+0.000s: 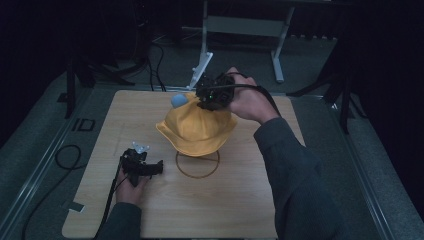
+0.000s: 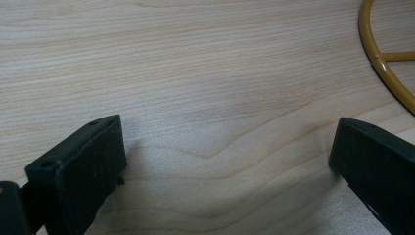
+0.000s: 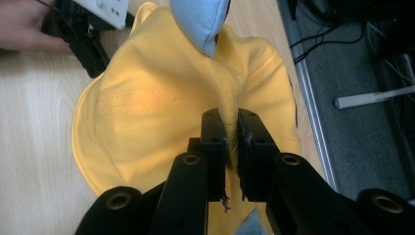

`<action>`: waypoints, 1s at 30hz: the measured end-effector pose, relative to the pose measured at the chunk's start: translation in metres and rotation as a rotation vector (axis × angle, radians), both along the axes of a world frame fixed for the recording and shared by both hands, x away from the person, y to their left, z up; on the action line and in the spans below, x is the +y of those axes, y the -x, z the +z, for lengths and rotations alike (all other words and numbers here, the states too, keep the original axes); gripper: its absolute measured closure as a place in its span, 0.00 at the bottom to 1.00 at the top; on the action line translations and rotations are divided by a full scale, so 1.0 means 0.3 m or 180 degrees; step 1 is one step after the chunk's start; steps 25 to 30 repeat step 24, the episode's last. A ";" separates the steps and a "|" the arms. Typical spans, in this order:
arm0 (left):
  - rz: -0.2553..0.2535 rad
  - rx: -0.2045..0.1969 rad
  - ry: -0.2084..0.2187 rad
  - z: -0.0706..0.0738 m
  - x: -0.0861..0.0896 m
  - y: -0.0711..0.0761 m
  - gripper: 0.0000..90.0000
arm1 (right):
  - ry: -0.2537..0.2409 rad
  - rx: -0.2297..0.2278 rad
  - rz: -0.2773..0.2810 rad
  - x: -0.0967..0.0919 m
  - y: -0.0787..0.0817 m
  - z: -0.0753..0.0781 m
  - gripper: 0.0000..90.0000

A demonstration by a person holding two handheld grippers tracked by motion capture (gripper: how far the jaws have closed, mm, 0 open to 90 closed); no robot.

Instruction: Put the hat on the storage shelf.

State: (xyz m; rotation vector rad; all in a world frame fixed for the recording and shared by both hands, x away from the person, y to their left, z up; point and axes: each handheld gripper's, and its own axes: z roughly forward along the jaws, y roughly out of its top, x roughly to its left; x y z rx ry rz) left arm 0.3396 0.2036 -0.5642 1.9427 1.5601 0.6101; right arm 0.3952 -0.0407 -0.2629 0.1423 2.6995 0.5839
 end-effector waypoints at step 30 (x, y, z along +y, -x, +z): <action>0.0000 -0.0001 -0.0006 0.000 0.000 0.000 0.00 | -0.0332 -0.0054 -0.0316 -0.072 -0.004 0.040 0.21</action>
